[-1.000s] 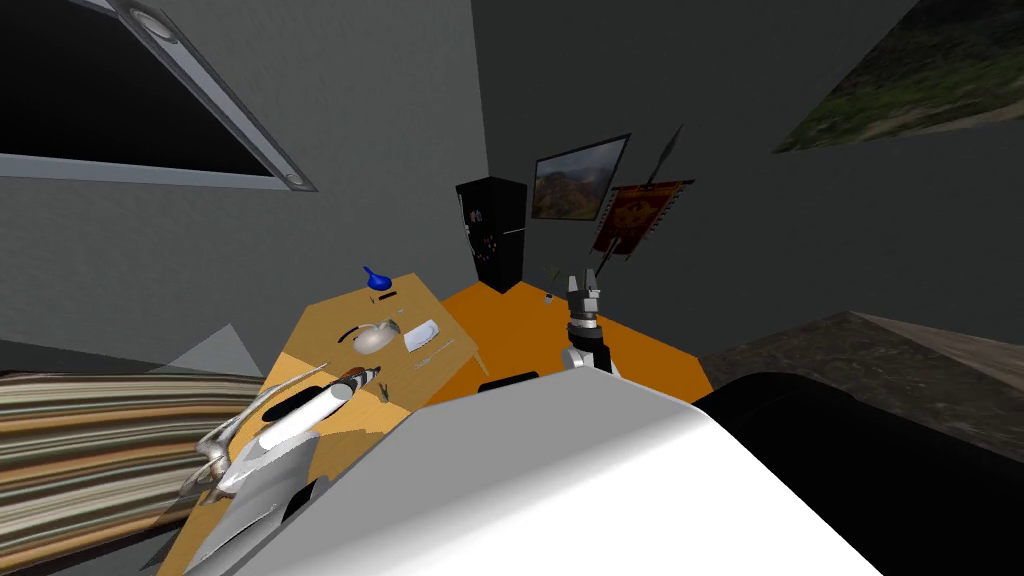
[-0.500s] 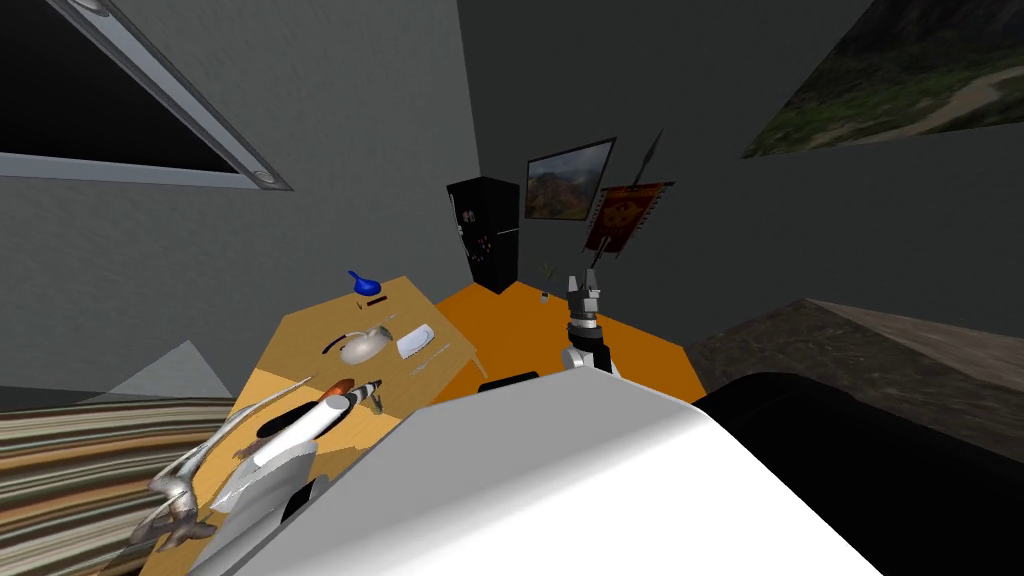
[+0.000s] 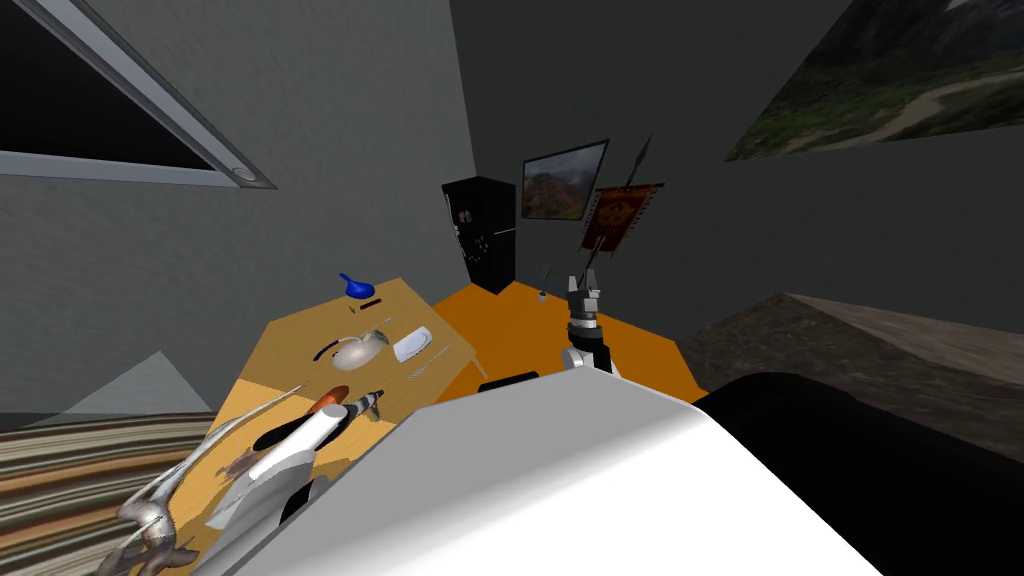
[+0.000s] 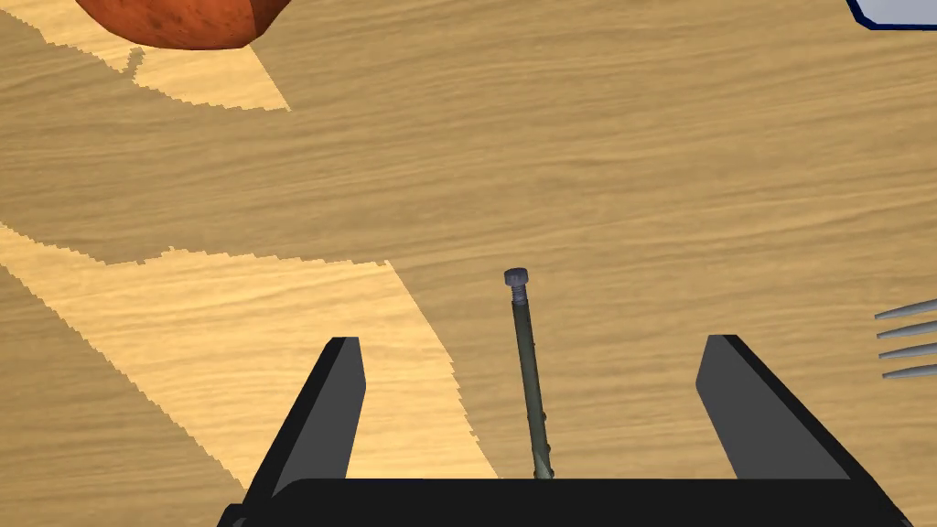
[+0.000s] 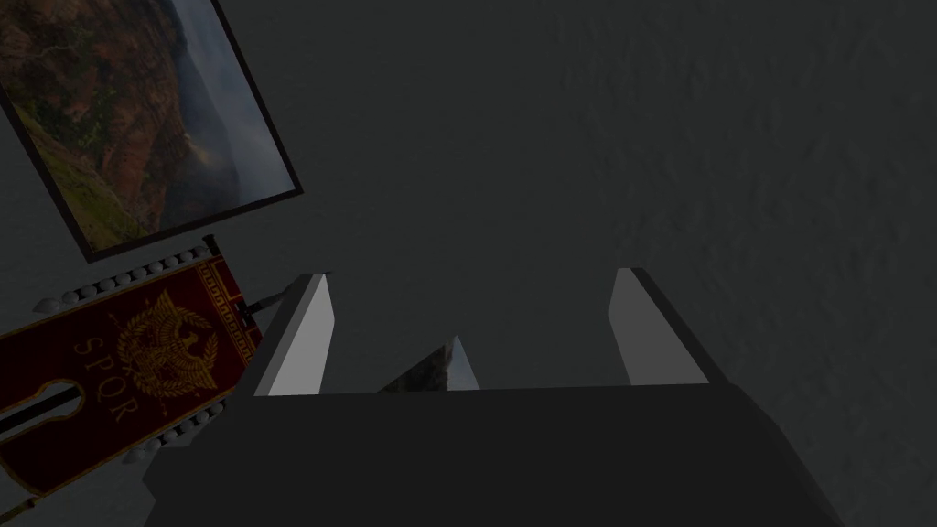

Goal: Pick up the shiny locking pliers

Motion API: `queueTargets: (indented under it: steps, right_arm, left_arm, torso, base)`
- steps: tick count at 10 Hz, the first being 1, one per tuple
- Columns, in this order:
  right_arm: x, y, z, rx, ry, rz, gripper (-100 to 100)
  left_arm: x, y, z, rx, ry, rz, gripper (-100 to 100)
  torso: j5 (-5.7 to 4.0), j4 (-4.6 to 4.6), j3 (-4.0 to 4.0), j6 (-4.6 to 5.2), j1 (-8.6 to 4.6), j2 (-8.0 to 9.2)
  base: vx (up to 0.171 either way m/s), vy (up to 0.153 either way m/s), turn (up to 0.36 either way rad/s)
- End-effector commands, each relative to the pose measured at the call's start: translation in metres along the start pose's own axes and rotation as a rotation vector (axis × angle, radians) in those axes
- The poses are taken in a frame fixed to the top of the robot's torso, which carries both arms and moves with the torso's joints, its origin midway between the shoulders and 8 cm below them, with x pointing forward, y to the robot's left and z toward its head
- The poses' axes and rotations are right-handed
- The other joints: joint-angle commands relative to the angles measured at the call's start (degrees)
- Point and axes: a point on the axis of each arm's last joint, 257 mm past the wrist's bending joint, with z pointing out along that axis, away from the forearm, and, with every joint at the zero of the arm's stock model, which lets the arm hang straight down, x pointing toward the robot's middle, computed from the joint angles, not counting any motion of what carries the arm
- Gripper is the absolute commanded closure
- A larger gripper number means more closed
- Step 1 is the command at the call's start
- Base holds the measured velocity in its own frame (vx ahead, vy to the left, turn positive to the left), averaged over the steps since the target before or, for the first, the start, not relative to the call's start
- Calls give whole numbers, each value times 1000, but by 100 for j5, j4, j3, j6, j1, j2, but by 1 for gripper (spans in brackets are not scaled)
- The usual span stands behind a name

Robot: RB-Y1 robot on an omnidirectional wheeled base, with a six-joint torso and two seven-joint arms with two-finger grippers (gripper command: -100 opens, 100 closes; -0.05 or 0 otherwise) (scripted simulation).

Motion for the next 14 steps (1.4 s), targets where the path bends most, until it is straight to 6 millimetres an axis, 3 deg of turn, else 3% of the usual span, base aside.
queueTargets:
  steps: [1, 3, 4, 6, 7, 8, 9, 13, 14]
  right_arm:
    - [0, 0, 0, 0, 0, 0, 0]
    - [0, 0, 0, 0, 0, 0, 0]
    - [0, 0, 0, 0, 0, 0, 0]
    - [0, 0, 0, 0, 0, 0, 0]
    - [0, 0, 0, 0, 0, 0, 0]
    - [0, 0, 0, 0, 0, 0, 0]
    - [0, 0, 0, 0, 0, 0, 0]
    - [0, 0, 0, 0, 0, 0, 0]
    - [0, 0, 0, 0, 0, 0, 0]
  left_arm:
    - [-16, -4, 3, -2, -37, -45, -100]
    - [-40, -8, 5, -5, -93, -117, -100]
    - [-40, -8, 5, -5, -93, -117, -100]
    - [-61, -13, 5, -5, -143, -184, -100]
    - [-54, -12, 5, -4, -125, -159, -100]
    - [-56, -12, 5, -5, -129, -165, 0]
    - [-61, -21, 6, 16, -132, -200, -100]
    - [-84, -54, 6, 96, -142, -337, -100]
    - [-84, -54, 6, 96, -142, -339, -100]
  torso:
    - [0, 0, 0, 0, 0, 0]
    - [0, 0, 0, 2, 2, 0]
    - [1, 0, 0, 1, 5, 0]
    - [0, 0, 0, 1, 1, -1]
    - [0, 0, 0, 2, 2, 0]
    - [-1, 0, 0, 0, -1, 0]
    - [-1, 0, 0, 0, -4, 0]
    - [4, 14, 37, 5, 23, 63]
    - [5, 14, 36, 2, 25, 61]
  base:
    - [2, 10, -64]
    - [3, 25, -118]
    - [3, 21, -22]
    - [1, 17, -73]
    - [-1, 12, -24]
    - [0, 0, 0]
    - [-58, 15, -253]
    - [-161, 71, -410]
    - [-111, 35, -125]
